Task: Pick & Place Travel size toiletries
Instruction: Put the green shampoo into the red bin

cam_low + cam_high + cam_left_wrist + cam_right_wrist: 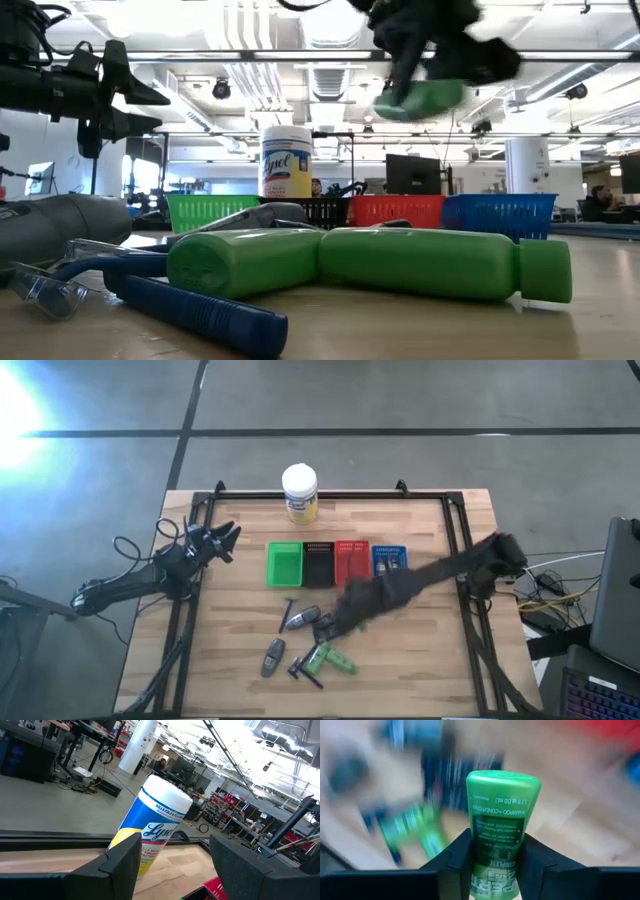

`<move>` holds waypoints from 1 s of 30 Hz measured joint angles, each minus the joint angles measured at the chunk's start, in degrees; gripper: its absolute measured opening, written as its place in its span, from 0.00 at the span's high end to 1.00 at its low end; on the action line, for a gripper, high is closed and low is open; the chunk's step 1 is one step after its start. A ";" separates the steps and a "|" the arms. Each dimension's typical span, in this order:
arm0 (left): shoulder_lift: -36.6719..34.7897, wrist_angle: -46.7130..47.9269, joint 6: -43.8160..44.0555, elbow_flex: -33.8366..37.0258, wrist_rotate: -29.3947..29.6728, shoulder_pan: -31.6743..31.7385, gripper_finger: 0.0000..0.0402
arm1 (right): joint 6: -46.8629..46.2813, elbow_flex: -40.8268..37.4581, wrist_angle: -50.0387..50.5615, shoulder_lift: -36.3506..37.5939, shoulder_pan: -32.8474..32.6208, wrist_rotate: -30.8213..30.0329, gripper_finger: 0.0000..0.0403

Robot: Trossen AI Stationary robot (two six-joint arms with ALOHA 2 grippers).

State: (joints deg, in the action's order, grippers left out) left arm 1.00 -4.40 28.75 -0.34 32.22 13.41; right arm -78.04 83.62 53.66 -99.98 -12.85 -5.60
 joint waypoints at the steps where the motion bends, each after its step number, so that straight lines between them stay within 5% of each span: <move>1: 0.00 0.00 0.00 0.00 -0.01 0.00 0.41 | -0.65 -0.32 -0.22 1.51 2.62 -1.11 0.70; 7: 0.02 0.02 0.00 0.00 -0.01 0.00 0.41 | 9.61 -0.94 -1.01 1.38 18.60 0.62 0.66; 12: 0.02 0.05 0.00 0.00 -0.01 0.00 0.41 | 14.69 -1.01 -1.80 -4.12 22.74 6.78 0.66; 24: 0.02 0.10 -0.02 0.00 -0.01 0.00 0.41 | 14.56 -0.81 -2.36 -4.69 20.08 4.37 0.32; 30: 0.13 0.11 -0.02 0.00 -0.01 0.00 0.41 | 25.52 -0.79 -2.97 -1.36 8.59 5.99 0.18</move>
State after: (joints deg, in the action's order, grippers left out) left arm 1.13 -4.29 28.73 -0.34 32.21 13.41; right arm -52.52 82.83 50.69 -101.34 -4.26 0.39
